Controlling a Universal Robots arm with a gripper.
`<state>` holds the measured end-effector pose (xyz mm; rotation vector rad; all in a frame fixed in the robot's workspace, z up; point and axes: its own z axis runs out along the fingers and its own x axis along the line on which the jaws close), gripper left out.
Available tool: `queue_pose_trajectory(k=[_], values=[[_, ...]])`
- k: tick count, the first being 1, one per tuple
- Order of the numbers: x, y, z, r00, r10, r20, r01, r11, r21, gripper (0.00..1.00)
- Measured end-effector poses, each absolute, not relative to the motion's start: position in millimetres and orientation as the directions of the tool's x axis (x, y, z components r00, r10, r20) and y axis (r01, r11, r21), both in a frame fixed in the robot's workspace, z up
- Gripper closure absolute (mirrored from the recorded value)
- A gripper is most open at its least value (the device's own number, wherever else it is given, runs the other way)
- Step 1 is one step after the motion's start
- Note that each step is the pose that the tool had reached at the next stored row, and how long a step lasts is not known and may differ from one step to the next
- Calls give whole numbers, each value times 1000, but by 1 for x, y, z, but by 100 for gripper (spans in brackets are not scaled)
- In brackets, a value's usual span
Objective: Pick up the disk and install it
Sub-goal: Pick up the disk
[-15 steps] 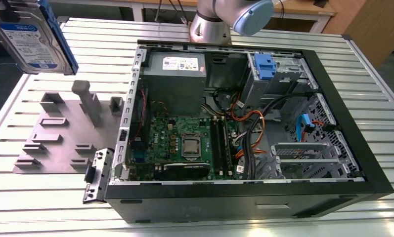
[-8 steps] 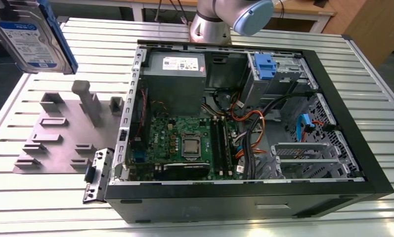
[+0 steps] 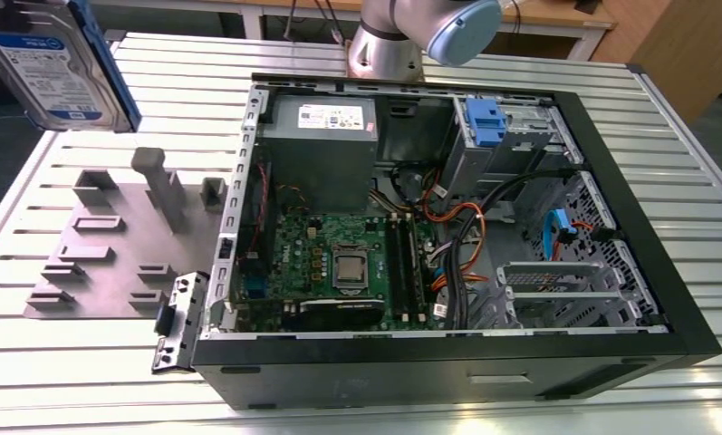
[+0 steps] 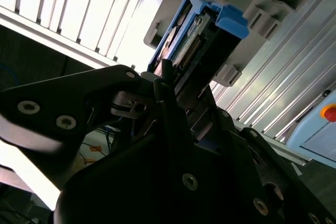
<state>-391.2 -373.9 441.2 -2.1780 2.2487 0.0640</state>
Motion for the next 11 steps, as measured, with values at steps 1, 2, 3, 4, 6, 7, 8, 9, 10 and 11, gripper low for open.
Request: queue_pose_trajectory(k=[1, 2, 3, 4, 6, 7, 8, 9, 10, 11], values=[[-391, -374, 442, -32, -999, -36, -999, 32, 22, 65], [-391, -374, 443, -32, -999, -36, -999, 32, 22, 65], [-391, -374, 445, -32, -999, -36, -999, 32, 22, 65], [-391, -374, 446, -32, -999, -36, -999, 32, 22, 65], [-391, -374, 448, -32, -999, -36, -999, 32, 22, 65], [-391, -374, 449, -32, -999, -36, -999, 32, 22, 65], [-391, -374, 450, -32, -999, -36, -999, 32, 22, 65], [-391, -374, 451, -32, -999, -36, -999, 31, 22, 65], [-391, -374, 453, -32, -999, -36, -999, 31, 22, 65], [-391, -374, 454, -32, -999, -36, -999, 32, 22, 65]])
